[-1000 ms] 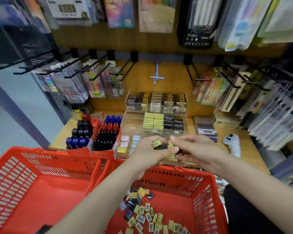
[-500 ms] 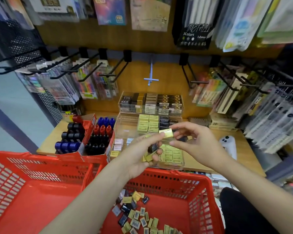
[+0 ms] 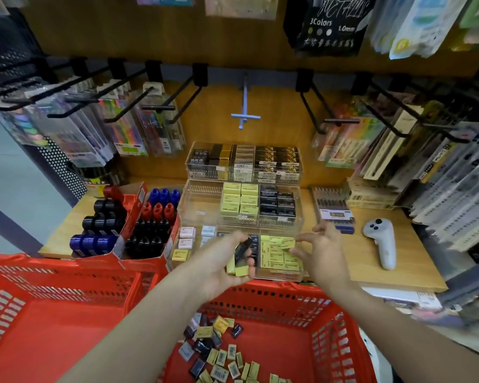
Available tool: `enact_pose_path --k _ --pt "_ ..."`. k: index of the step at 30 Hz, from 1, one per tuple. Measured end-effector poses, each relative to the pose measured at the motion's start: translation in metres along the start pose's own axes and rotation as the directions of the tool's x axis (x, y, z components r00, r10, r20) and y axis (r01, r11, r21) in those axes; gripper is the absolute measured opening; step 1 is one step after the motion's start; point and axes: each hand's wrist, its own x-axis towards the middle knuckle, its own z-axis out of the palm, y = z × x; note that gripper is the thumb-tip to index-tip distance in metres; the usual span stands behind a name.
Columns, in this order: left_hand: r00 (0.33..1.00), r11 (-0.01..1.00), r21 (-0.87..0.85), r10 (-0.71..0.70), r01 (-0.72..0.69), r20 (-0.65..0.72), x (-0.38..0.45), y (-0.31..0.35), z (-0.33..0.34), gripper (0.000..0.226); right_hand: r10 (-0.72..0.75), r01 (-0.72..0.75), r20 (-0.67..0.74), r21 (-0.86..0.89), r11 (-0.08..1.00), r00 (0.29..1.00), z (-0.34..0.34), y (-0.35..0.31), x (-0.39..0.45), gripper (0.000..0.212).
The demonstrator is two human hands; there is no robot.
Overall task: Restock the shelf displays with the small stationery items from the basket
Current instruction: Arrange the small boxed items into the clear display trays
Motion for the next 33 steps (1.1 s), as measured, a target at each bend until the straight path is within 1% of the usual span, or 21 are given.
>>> enact_pose_path --k 3,6,8,12,15,17,20,21,22,23,24,25,26,27,28,29,30,31,33 --pt "1.0 0.997 0.081 0.001 -0.002 0.011 0.008 -0.01 -0.001 0.017 0.012 -0.011 -0.075 0.014 1.0 0.997 0.021 -0.001 0.002 0.031" --pt "1.0 0.995 0.098 -0.007 0.007 -0.004 0.014 -0.017 0.003 0.018 0.038 -0.035 -0.136 0.025 0.999 0.99 0.036 -0.005 0.003 0.03" --pt "1.0 0.994 0.104 -0.02 0.02 0.002 0.017 -0.019 0.006 0.019 0.082 -0.075 -0.15 0.047 0.996 0.985 0.042 -0.006 0.004 0.03" --pt "0.998 0.992 0.125 -0.026 0.019 0.055 0.02 -0.021 0.01 0.026 0.168 -0.162 -0.112 0.059 0.985 0.979 0.05 -0.01 0.012 0.034" --pt "0.997 0.99 0.138 -0.021 0.01 0.073 0.019 -0.022 0.012 0.027 0.237 -0.228 -0.077 0.112 0.967 0.968 0.046 -0.018 0.016 0.038" --pt "0.997 0.988 0.154 -0.02 0.009 0.068 0.021 -0.023 0.01 0.026 0.243 -0.233 -0.046 0.152 0.96 0.969 0.038 -0.017 0.012 0.038" --pt "0.997 0.988 0.148 -0.043 0.033 0.06 0.019 -0.022 0.006 0.022 0.204 -0.178 -0.069 0.276 0.945 0.976 0.014 -0.005 -0.002 0.02" --pt "0.997 0.99 0.137 -0.052 0.044 0.054 0.018 -0.022 0.006 0.023 0.221 -0.191 -0.059 0.322 0.927 0.973 0.003 -0.002 -0.007 0.022" --pt "0.998 0.99 0.129 -0.057 0.051 0.042 0.015 -0.021 0.006 0.025 0.281 -0.254 -0.018 0.382 0.888 0.959 -0.008 -0.001 -0.01 0.026" --pt "0.998 0.99 0.132 -0.054 0.05 0.027 0.013 -0.02 0.007 0.028 0.373 -0.351 0.049 0.469 0.81 0.926 -0.019 -0.004 -0.013 0.027" --pt "0.999 0.988 0.149 -0.042 0.039 0.017 0.011 -0.02 0.008 0.029 0.471 -0.459 0.15 0.597 0.657 0.869 -0.03 -0.008 -0.015 0.024" --pt "1.0 0.985 0.17 -0.025 0.022 0.019 0.008 -0.021 0.009 0.028 0.528 -0.55 0.302 0.727 0.411 0.794 -0.039 -0.016 -0.017 0.021" --pt "0.999 0.983 0.185 -0.009 0.003 0.031 0.004 -0.022 0.01 0.025 0.504 -0.596 0.467 0.794 0.123 0.726 -0.048 -0.027 -0.02 0.019" --pt "0.999 0.981 0.192 0.004 -0.013 0.049 0.001 -0.023 0.011 0.022 0.432 -0.605 0.587 0.788 -0.112 0.685 -0.057 -0.037 -0.024 0.018" --pt "0.997 0.98 0.195 0.016 -0.029 0.069 -0.003 -0.025 0.012 0.02 0.344 -0.602 0.662 0.749 -0.276 0.666 -0.065 -0.046 -0.028 0.02" --pt "0.996 0.98 0.196 0.028 -0.045 0.09 -0.007 -0.026 0.013 0.019 0.258 -0.595 0.702 0.705 -0.385 0.664 -0.071 -0.055 -0.032 0.021" --pt "0.992 0.979 0.193 0.041 -0.063 0.116 -0.011 -0.027 0.013 0.02 0.196 -0.589 0.718 0.671 -0.45 0.668 -0.076 -0.063 -0.035 0.021" --pt "0.988 0.98 0.184 0.055 -0.081 0.144 -0.015 -0.028 0.012 0.021 0.164 -0.583 0.726 0.648 -0.49 0.668 -0.081 -0.07 -0.038 0.021" --pt "0.977 0.977 0.166 0.099 -0.131 0.187 -0.02 -0.031 0.009 0.023 0.15 -0.572 0.74 0.616 -0.542 0.655 -0.085 -0.083 -0.041 0.018"
